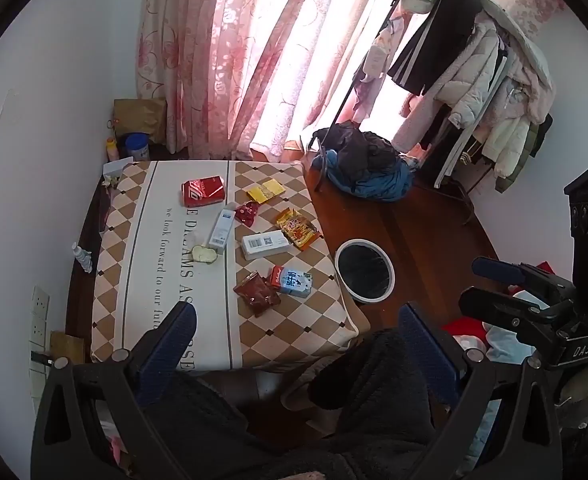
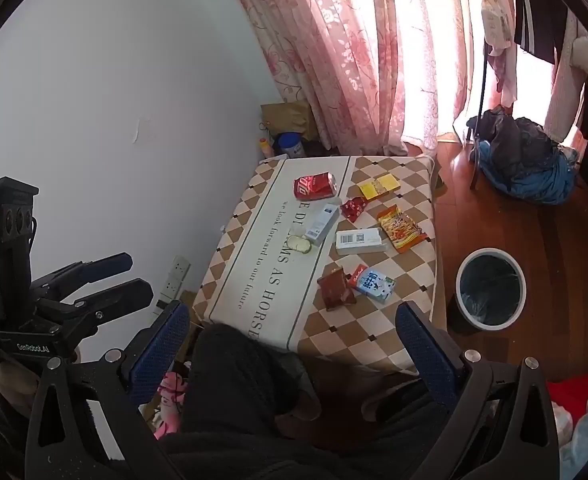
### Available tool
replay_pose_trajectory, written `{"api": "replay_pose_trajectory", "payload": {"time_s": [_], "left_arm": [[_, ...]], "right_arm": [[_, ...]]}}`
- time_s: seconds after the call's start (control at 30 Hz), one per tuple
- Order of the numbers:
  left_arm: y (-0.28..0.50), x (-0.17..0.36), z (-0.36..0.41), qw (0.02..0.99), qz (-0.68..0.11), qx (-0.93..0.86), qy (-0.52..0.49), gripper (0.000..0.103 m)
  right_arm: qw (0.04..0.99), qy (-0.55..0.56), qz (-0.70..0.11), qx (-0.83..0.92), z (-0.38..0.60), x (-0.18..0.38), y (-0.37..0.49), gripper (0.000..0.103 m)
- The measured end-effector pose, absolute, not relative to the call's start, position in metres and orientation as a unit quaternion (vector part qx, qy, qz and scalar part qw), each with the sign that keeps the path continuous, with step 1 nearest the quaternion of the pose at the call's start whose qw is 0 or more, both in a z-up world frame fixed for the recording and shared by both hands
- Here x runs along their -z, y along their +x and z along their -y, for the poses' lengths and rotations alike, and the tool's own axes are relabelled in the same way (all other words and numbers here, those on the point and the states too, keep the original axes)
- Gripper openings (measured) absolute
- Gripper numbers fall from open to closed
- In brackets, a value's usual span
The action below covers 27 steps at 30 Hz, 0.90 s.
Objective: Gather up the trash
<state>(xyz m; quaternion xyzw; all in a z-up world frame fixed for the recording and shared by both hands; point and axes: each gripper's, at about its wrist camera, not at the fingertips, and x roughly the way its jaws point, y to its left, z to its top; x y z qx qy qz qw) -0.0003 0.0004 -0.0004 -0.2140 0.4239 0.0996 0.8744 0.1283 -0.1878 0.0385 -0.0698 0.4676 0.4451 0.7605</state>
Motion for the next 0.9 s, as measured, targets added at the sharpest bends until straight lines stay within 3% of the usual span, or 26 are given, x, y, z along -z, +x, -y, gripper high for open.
{"api": "replay_pose_trajectory", "payload": {"time_s": [0.9], "left_arm": [[-0.001,-0.007,0.003,0.876,-0.417,-0.083,-0.228,0.103]], "right_arm": [[0.763,-0.073,-0.457,-0.452,0.183,-0.043,0.125,0.103]]}}
